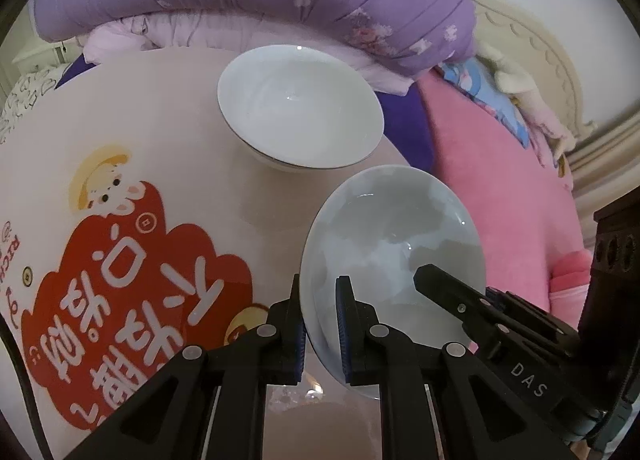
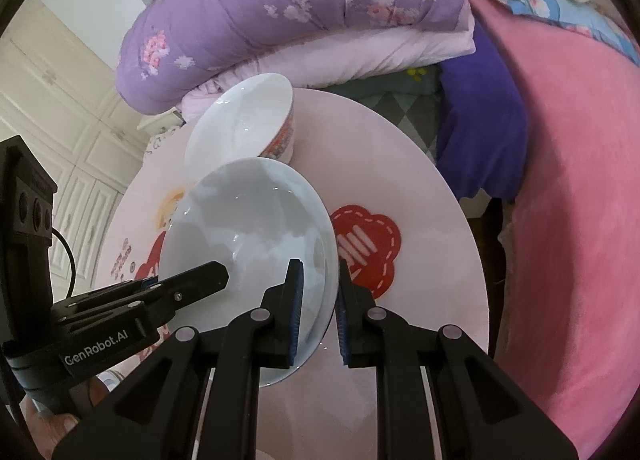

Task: Organize plates and bowls
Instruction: 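Lift the bowl and carry it toward the placed bowl with the right gripper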

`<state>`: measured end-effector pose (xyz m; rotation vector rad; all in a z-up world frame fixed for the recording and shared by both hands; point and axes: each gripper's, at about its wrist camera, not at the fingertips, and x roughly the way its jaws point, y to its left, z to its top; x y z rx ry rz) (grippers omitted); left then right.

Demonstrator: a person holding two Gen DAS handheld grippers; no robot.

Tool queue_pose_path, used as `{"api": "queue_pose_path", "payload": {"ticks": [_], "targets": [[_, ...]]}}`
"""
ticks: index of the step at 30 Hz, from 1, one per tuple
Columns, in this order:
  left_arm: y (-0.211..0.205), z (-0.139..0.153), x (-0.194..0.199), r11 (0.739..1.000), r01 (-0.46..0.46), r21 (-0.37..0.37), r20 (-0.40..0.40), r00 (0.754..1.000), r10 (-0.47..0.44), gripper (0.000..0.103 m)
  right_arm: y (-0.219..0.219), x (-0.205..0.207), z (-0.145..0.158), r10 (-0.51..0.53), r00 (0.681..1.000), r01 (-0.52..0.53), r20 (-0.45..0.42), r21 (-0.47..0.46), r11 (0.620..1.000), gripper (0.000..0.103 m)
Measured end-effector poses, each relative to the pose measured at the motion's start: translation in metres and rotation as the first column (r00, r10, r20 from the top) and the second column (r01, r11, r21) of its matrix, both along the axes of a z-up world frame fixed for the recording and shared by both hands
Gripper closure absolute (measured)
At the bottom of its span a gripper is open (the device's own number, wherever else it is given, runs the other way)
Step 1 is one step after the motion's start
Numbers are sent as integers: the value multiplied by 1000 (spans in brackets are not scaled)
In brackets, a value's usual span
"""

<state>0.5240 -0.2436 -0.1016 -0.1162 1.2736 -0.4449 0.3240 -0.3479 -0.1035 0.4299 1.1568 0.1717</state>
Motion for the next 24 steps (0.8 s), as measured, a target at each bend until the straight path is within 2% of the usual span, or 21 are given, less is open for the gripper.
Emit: {"api": "queue_pose_path", "payload": {"ticks": [8,15,24], "targets": [[22,29,-34,999,12,-42,19,1000,-11,94,8,-25,29,16,999,-16,43,-9,1000,88],[50,57,-80,995,30,-99,19,999,-28,92,20,-64,60,40,995,-36,91,-42,998,88],[78,91,-140,993,40,-107,52,998,-35,89,37,-108,82,77,990,-72,115,-44,996,88]]}}
